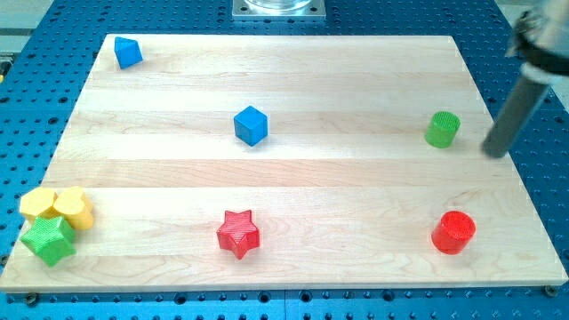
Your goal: Slide the green circle to the top right of the heart
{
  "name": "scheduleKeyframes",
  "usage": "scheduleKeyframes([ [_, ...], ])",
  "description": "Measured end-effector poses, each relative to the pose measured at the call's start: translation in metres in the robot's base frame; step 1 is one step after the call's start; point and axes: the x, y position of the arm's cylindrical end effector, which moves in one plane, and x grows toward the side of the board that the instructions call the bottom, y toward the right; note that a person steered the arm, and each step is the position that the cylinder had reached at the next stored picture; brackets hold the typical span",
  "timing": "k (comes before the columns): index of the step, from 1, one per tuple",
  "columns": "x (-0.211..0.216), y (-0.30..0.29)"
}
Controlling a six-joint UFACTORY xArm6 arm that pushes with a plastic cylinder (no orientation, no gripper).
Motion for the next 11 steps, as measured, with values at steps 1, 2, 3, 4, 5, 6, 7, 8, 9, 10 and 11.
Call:
scheduleKeyframes([
  [1, -0.021, -0.004],
  [2, 0.003, -0.082],
  [3, 0.007, -0.131],
  [4, -0.033, -0.102],
  [5, -0.002, -0.161],
  [6, 0.057, -0.23],
  [7, 0.03, -0.185],
  [8, 0.018, -0.202],
  [9, 0.052, -0.304],
  [10, 0.04, -0.356],
  [11, 0.047, -0.398],
])
